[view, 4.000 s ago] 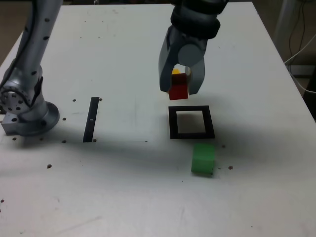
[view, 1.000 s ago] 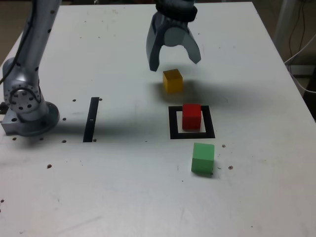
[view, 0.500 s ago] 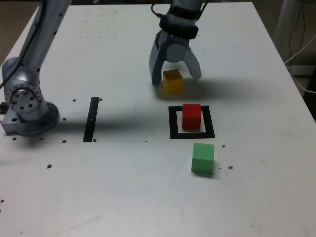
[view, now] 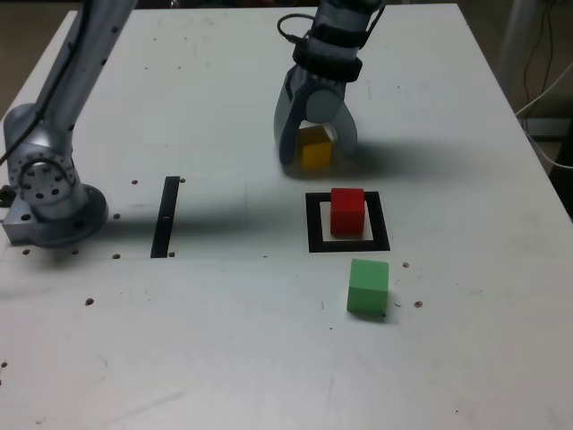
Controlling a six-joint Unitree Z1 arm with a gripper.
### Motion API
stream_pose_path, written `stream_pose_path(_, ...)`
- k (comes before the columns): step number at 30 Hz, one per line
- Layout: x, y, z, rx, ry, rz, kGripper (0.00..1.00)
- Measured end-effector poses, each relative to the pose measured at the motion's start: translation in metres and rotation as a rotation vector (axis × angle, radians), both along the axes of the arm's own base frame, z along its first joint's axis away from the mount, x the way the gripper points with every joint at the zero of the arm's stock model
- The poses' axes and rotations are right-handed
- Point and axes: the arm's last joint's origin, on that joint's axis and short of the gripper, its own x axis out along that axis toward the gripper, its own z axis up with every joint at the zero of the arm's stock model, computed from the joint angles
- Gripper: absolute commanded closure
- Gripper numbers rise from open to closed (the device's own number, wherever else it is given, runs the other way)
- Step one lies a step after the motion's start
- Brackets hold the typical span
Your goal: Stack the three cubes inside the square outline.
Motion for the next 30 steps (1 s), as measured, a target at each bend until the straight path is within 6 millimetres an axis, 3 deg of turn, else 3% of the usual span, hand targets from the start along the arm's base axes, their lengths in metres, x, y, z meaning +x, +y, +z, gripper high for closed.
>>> stream_pose_path(30, 0.0005, -0.0064, 0.0057, -0.005, -0.021, -0.009, 0.67)
